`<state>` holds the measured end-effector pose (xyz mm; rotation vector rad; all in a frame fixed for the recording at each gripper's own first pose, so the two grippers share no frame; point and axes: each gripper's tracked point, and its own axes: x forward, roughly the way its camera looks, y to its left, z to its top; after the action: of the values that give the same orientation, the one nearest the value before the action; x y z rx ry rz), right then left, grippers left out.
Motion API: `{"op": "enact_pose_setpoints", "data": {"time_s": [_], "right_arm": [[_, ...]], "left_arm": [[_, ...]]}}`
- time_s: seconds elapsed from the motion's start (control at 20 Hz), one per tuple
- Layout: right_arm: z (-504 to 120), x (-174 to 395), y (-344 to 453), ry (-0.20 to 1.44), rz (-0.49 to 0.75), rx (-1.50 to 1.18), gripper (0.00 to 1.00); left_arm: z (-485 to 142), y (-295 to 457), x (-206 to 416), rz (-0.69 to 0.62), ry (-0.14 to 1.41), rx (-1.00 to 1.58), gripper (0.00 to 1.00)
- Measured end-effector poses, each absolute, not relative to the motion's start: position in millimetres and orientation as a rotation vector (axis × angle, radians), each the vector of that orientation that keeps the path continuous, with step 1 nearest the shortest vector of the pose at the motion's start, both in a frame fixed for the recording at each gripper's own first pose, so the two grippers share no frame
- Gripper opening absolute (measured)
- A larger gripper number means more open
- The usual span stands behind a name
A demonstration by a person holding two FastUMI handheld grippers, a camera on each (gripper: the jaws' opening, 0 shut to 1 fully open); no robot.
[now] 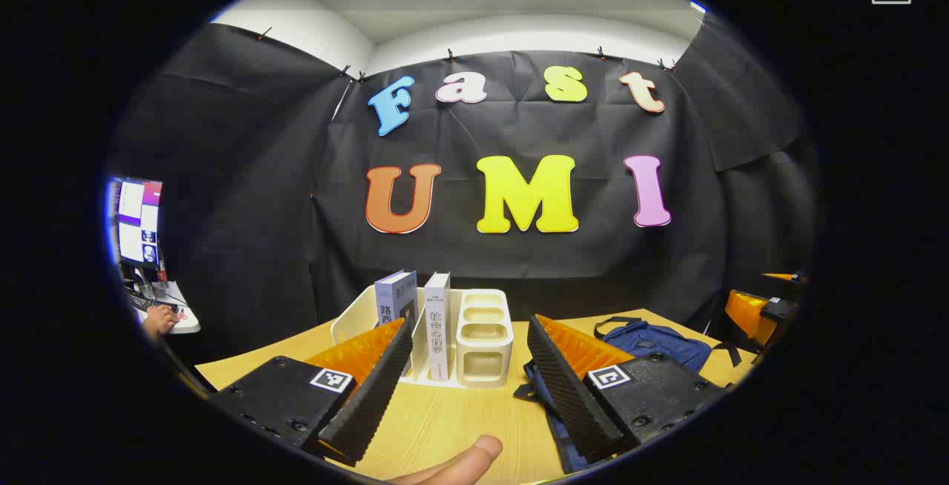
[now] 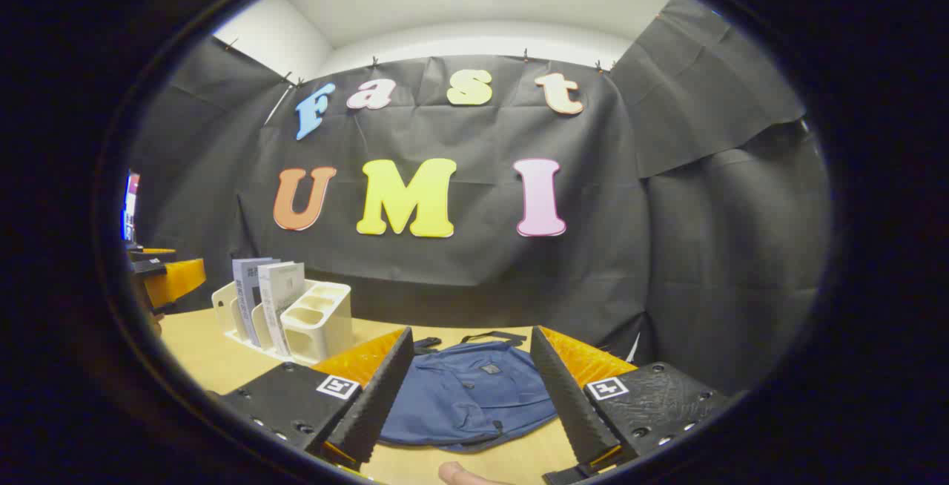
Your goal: Open the schoolbag, grab two books from the bookshelf and put them into the schoolbag.
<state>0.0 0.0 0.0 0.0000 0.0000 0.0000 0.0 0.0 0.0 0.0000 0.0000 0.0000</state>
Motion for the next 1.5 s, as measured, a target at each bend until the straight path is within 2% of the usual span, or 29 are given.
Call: {"op": "enact_pose_setpoints", "data": {"time_s": [0.05,0.35,0.7,0.75,0.85,0.9,1.5], "right_arm": [[1.0,-2.6,4.3,0.002,-0.006,-0.005,0.93],[4.0,-11.5,5.3,-0.010,-0.092,-0.019,0.97],[4.4,-12.6,14.7,0.027,-0.093,-0.094,0.97],[5.9,-13.4,17.8,0.022,-0.090,-0.102,0.98],[4.6,-12.7,22.9,0.024,-0.081,-0.105,0.93],[3.5,-11.6,24.0,0.031,-0.081,-0.109,0.95],[-50.8,13.2,88.1,0.163,0.013,-0.212,0.96]], "left_arm": [[-2.8,2.9,-1.5,-0.010,0.031,0.025,0.99],[4.7,29.2,-9.7,-0.015,-0.004,0.102,0.99],[9.1,47.0,-4.8,0.004,-0.001,0.055,0.99],[7.3,51.8,-3.1,0.014,0.003,0.056,0.99],[6.0,54.7,-2.2,0.019,0.010,0.053,0.99],[5.1,55.0,-2.4,0.019,0.015,0.051,0.99],[3.6,62.4,-2.9,0.036,0.029,0.068,0.99]]}}
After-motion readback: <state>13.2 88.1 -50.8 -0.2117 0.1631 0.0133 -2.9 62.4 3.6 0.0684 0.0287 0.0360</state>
